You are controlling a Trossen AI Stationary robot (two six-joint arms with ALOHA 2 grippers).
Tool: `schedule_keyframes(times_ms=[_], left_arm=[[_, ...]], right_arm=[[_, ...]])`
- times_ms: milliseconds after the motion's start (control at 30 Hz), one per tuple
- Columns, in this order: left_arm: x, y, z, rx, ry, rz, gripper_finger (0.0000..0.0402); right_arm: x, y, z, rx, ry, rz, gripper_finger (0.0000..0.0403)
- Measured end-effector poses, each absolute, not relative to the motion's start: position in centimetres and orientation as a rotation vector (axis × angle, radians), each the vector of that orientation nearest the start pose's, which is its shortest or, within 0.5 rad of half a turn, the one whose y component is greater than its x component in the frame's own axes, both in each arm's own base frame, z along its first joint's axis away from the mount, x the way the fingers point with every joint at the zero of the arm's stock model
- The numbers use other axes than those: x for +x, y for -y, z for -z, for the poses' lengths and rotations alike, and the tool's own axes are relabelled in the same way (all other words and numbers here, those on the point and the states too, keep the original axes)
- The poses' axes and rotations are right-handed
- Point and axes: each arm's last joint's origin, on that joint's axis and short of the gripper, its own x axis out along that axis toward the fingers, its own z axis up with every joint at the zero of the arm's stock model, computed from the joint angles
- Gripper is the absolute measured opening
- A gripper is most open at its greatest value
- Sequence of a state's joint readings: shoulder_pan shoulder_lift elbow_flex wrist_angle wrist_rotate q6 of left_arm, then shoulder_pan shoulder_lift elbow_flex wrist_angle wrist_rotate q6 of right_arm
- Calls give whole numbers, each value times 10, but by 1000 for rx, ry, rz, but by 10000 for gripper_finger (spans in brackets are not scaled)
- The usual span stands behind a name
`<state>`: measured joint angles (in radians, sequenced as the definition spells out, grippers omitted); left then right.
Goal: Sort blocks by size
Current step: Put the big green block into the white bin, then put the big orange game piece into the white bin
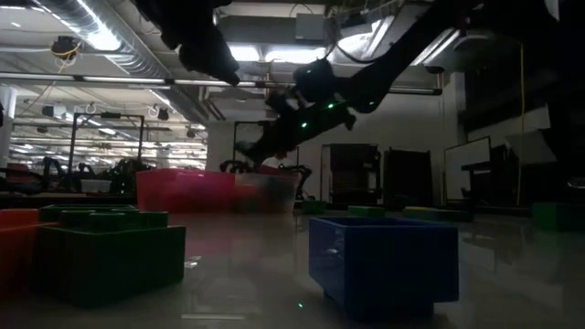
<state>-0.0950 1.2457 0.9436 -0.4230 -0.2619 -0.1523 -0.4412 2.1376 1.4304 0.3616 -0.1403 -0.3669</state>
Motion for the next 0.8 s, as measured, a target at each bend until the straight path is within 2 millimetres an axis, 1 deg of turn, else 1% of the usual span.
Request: schedule_keyframes(times_ms=[100,167,233,433,567,700,733,800], left_arm=[[256,22,-272,-11,-734,-198,221],[255,25,-271,-4,-750,-190,221],[254,27,-270,-9,-756,-186,221],[253,33,-270,-11,-764,-168,221],[252,38,-270,-33,-761,-162,221],[251,46,-268,-72,-757,-153,221],[250,49,-267,-82,-758,-147,221],[247,57,-261,-112,-758,-134,221]], right_arm=[[441,205,-176,-265,-457,287,145],[444,208,-177,-267,-491,330,146],[445,209,-179,-261,-518,332,151],[448,210,-188,-255,-536,327,193],[447,209,-186,-250,-550,324,219],[445,208,-186,-209,-578,327,229],[443,207,-188,-191,-593,328,228],[437,204,-199,-180,-623,321,226]])
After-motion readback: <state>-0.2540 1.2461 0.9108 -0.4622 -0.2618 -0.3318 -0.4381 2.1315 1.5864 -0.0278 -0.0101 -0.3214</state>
